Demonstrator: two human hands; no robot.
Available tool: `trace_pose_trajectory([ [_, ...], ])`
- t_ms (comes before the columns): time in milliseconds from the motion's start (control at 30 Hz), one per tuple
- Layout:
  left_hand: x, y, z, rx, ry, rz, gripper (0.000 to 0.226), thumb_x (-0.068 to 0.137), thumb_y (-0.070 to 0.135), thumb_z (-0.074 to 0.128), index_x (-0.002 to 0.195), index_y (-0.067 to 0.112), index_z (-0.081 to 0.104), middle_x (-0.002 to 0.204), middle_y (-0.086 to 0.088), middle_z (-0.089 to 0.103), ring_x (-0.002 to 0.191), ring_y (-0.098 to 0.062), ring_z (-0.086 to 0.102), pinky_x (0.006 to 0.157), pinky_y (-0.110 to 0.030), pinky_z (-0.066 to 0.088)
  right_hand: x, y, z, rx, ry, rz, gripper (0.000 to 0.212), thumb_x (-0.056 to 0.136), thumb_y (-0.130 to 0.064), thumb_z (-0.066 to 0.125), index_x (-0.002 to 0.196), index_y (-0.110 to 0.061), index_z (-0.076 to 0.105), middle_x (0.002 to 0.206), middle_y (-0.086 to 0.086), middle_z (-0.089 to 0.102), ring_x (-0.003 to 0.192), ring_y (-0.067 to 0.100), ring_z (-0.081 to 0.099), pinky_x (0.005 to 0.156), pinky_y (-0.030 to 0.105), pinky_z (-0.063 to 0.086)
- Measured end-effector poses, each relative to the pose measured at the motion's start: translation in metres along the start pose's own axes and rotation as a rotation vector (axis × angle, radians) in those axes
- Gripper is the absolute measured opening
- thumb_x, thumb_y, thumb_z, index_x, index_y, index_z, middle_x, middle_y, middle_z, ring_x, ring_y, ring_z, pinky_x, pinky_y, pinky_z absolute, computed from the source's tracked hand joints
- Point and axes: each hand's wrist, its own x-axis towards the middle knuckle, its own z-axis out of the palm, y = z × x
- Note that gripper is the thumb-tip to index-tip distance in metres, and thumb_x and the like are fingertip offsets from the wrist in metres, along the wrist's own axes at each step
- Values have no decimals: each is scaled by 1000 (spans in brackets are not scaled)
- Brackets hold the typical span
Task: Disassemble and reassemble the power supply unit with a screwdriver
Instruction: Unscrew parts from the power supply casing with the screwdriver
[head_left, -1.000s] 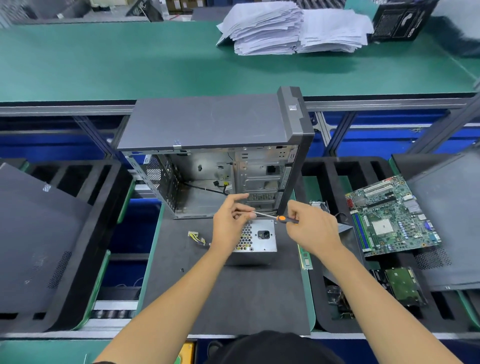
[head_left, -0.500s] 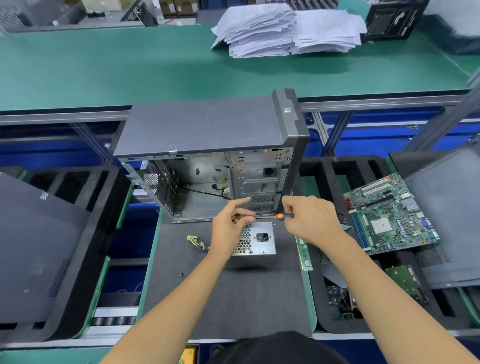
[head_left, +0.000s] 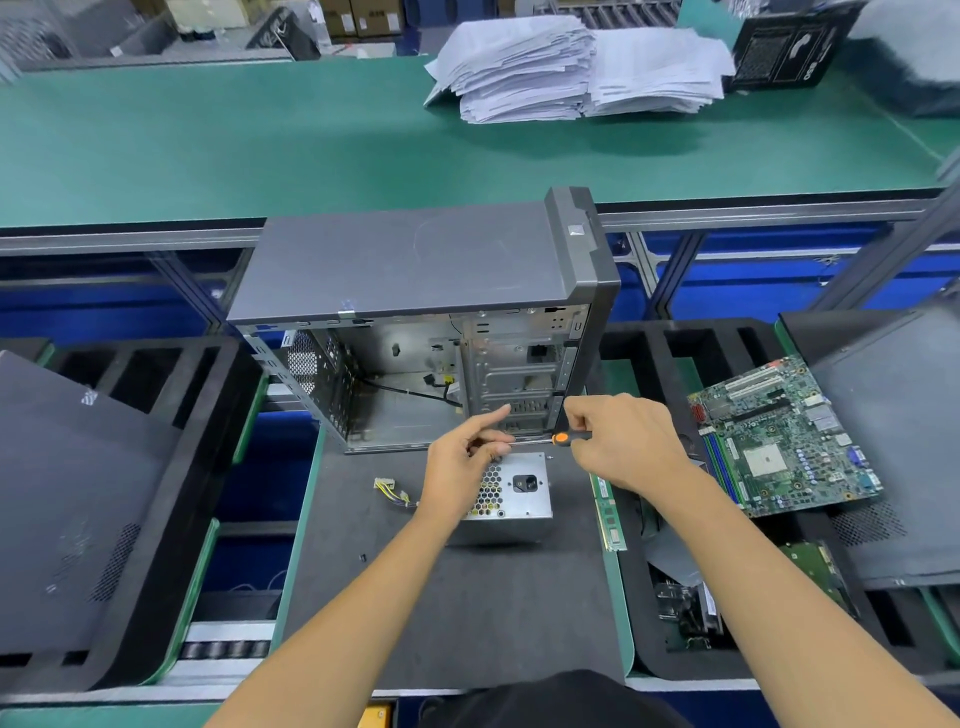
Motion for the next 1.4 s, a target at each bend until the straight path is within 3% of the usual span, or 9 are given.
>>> trace_pose_trajectory([
  [100, 1, -1, -2, -13, -6, -3, 51, 91, -8, 64, 124, 31, 69, 88, 3, 78, 84, -8, 71, 82, -16, 54, 3, -1, -1, 28, -12, -12, 27, 74, -23, 62, 65, -27, 37, 58, -6, 49, 61, 20, 46, 51, 26, 21],
  [333, 5, -3, -9, -196, 32, -63, 32, 91, 0, 70, 115, 21, 73, 93, -4, 79, 91, -18, 75, 77, -21, 58, 2, 6, 0, 539, -23, 123, 19, 76, -15, 69, 64, -26, 60, 57, -11, 59, 54, 9, 46, 54, 27, 39],
  [567, 9, -4, -20, -359, 87, -130, 27, 89, 0, 73, 112, 15, 70, 102, -9, 78, 96, -17, 75, 80, -20, 56, 4, -5, 4, 695, -12, 173, 16, 79, -3, 64, 67, -14, 64, 58, -3, 68, 47, 1, 50, 46, 10, 35],
  [767, 11, -2, -21, -388, 75, -139, 28, 90, 1, 72, 113, 16, 71, 101, -8, 78, 97, -16, 74, 85, -20, 55, 8, -7, 5, 621, -7, 118, 19, 80, -8, 64, 70, -24, 60, 57, -15, 60, 54, 6, 48, 56, 26, 39],
  [933, 10, -2, -20, -352, 41, -117, 30, 91, 0, 71, 115, 19, 72, 100, -8, 78, 98, -18, 75, 87, -20, 55, 9, -4, -8, 594, -34, 20, 22, 79, -8, 56, 76, -25, 42, 59, 6, 50, 58, 24, 47, 66, 47, 53],
  [1033, 9, -2, -19, -371, 37, -111, 30, 92, 0, 70, 117, 17, 71, 101, -10, 78, 96, -21, 75, 86, -22, 56, 11, -6, -11, 692, -4, 72, 22, 76, -7, 57, 70, -23, 44, 59, 7, 63, 55, 18, 59, 61, 41, 53],
  [1200, 9, -3, -21, -379, 48, -103, 29, 92, 6, 71, 118, 19, 71, 107, -10, 77, 101, -27, 74, 90, -27, 57, 10, -8, -7, 777, -10, 101, 16, 79, -5, 56, 75, -18, 48, 64, 5, 71, 45, 20, 59, 51, 30, 47],
  [1333, 10, -6, -20, -376, 10, -69, 40, 96, -1, 64, 132, 16, 62, 124, -5, 73, 120, -22, 67, 94, -25, 54, 9, -6, -10, 836, 44, 133, 15, 78, 0, 55, 77, -13, 50, 62, 9, 69, 44, 21, 54, 51, 38, 49],
  [1400, 9, -6, -20, -379, 35, -52, 32, 107, 18, 49, 137, 13, 58, 128, -4, 71, 124, -20, 64, 96, -26, 53, 8, -4, -14, 842, 45, 132, 17, 77, 1, 55, 76, -15, 50, 62, 10, 69, 45, 22, 52, 50, 37, 48],
])
